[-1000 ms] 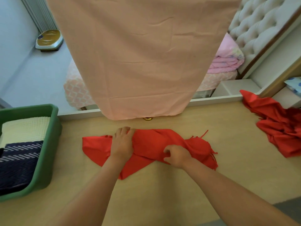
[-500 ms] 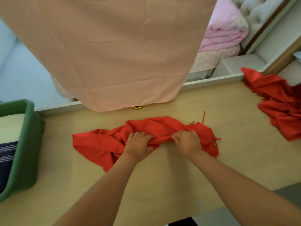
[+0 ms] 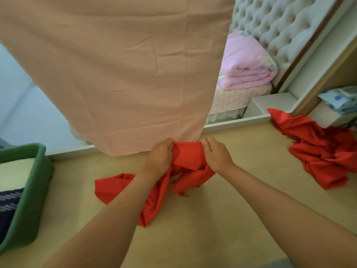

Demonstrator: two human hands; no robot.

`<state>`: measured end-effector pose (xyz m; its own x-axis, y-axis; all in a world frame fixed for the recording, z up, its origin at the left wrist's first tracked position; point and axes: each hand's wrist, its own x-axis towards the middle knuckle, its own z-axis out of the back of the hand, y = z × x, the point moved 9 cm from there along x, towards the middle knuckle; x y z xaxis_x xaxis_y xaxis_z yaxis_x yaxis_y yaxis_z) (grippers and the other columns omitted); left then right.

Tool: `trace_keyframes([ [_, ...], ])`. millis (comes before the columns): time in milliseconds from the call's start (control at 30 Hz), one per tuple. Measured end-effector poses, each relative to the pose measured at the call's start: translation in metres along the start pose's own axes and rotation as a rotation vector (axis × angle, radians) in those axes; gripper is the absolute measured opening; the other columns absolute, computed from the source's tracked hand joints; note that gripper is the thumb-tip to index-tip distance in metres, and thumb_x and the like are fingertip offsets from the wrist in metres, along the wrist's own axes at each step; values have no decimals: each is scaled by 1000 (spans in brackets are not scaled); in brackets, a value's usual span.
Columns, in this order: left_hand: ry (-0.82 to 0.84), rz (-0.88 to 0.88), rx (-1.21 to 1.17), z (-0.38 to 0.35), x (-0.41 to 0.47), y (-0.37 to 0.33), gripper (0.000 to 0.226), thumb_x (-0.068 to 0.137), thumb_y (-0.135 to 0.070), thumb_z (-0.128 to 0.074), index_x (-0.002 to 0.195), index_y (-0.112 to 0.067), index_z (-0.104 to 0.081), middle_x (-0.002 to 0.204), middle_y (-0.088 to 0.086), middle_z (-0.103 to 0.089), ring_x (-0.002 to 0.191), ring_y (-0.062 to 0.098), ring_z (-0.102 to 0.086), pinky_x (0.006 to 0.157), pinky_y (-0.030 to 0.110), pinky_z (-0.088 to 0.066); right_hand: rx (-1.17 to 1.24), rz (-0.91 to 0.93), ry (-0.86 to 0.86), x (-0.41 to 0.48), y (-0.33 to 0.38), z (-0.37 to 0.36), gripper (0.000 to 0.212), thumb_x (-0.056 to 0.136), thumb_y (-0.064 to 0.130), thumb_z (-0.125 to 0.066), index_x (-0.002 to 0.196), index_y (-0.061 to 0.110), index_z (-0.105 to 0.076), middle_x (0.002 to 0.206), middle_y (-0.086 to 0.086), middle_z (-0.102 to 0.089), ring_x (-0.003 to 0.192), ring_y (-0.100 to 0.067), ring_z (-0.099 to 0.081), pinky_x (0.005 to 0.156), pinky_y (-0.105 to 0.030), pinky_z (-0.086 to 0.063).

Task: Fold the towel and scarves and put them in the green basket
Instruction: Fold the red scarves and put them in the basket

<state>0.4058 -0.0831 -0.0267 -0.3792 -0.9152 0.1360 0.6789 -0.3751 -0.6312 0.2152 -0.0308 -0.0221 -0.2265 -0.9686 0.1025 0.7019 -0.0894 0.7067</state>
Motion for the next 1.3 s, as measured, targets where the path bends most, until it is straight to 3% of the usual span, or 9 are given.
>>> trace_keyframes([
  [133,108,-62,20,-2,4,-25,17,101,-22,-50,97,-15,-65,91,8,-71,86,26,-64,77,35,-45,-264,62,160,-3,-7,16,42,86,63,-58,63,32,-41,68,11,-54,73,-19,-56,65,-33,-38],
  [233,246,66,-98,-28,-8,-18,8,96,-18,-57,94,-17,-64,73,2,-66,66,14,-59,68,28,-43,-548,21,218,-1,-42,31,36,90,56,-55,73,24,-47,87,0,-67,91,-27,-64,70,-34,-45],
  [300,350,139,-38,-54,-24,1,16,94,-19,-59,110,-17,-62,87,3,-67,80,16,-61,74,26,-44,-752,-112,278,-4,-77,38,23,94,45,-51,98,25,-60,113,-6,-67,109,-30,-62,86,-36,-47],
  [400,497,165,120,-88,-52,31,46,87,-34,-68,131,-23,-57,124,2,-62,115,18,-56,99,26,-41,-972,-201,310,-17,-105,37,36,89,25,-50,124,27,-56,127,-4,-57,120,-26,-53,99,-39,-41],
  [600,743,155,441,-132,-100,63,88,80,-42,-73,153,-37,-23,146,4,-36,133,30,-37,109,41,-36,-626,76,623,-52,-91,-51,55,84,18,-55,137,32,-52,139,0,-47,126,-25,-48,104,-36,-40],
  [733,582,114,626,-125,-97,67,44,93,-36,-48,136,-35,-53,128,2,-57,119,25,-55,94,35,-46,-770,169,893,-81,-103,-95,64,80,27,-72,139,37,-51,152,2,-34,133,-24,-42,106,-37,-41],
  [933,-82,252,142,-51,-82,66,29,100,-23,-42,114,-15,-66,109,6,-68,102,29,-64,84,35,-47,-752,185,869,-76,-121,-93,44,80,38,-70,124,36,-65,143,5,-45,123,-22,-54,95,-29,-44],
  [1067,-352,359,67,0,-69,54,23,102,-18,-40,102,-11,-61,96,12,-67,91,34,-61,73,35,-38,-533,51,678,-47,-118,-70,22,95,30,-56,112,28,-69,122,6,-66,115,-20,-61,89,-27,-45],
  [1300,-358,607,107,13,-59,74,25,96,-14,-42,114,-18,-58,110,13,-64,98,38,-62,76,40,-44,-72,-304,-23,25,-88,15,26,100,23,-40,115,13,-59,112,-17,-67,106,-37,-60,83,-39,-44],
])
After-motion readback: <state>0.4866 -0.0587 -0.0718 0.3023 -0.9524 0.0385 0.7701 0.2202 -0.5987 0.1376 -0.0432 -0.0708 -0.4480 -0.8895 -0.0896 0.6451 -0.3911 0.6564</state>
